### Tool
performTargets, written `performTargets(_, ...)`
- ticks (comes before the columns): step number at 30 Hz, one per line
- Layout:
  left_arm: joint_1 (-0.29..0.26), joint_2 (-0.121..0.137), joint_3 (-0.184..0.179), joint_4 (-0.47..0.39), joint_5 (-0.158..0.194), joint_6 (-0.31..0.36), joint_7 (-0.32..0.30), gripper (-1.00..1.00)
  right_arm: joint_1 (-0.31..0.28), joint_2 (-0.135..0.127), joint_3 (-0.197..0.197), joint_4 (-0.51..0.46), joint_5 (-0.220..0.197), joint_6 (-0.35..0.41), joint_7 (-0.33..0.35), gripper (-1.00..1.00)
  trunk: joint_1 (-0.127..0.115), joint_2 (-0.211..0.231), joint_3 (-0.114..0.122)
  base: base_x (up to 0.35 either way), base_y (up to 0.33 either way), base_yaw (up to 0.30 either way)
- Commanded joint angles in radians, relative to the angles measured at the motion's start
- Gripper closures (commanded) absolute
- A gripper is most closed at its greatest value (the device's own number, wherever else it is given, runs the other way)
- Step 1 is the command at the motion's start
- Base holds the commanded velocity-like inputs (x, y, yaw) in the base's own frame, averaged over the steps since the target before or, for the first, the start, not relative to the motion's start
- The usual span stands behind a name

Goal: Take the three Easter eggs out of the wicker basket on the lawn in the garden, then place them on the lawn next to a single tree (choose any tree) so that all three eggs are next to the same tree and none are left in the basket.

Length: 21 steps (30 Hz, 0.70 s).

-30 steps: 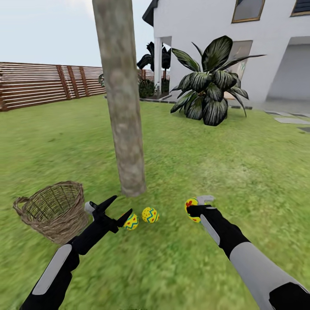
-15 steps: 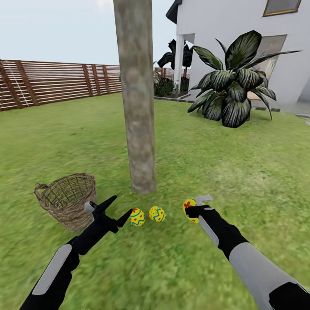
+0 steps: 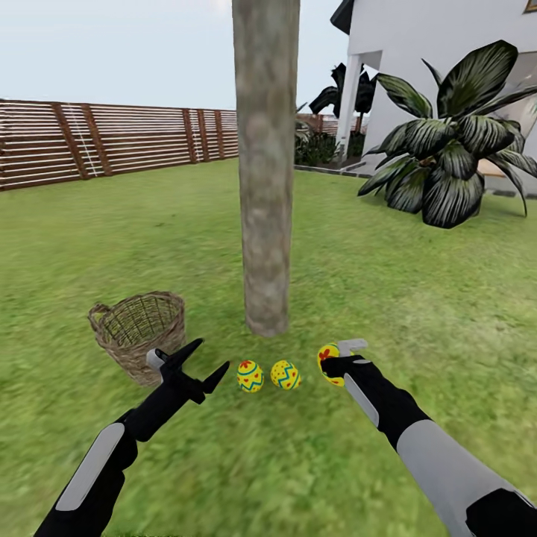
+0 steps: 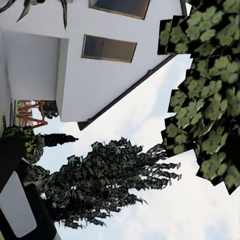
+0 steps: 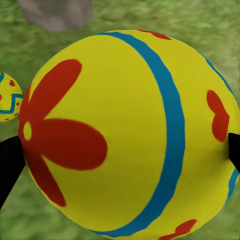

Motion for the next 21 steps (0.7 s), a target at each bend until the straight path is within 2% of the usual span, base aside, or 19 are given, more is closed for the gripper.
performTargets(1, -0.001, 0.000, -0.001, 0.001, 0.000, 0.002, -0.004, -1.00, -0.001, -0.002, 0.007, -0.002, -0.011, 0.004, -0.009, 1.00, 0.000, 0.000, -0.001, 0.083, -0.177, 0.269)
performTargets(5, -0.001, 0.000, -0.001, 0.001, 0.000, 0.002, -0.004, -1.00, -0.001, -0.002, 0.007, -0.002, -0.011, 0.003, -0.009, 1.00, 0.000, 0.000, -0.003, 0.083, -0.146, 0.221)
performTargets(21, -0.001, 0.000, -0.001, 0.001, 0.000, 0.002, -0.004, -1.00, -0.001, -0.002, 0.007, -0.001, -0.011, 0.003, -0.008, 1.00, 0.000, 0.000, -0.024, 0.005, -0.007, 0.066)
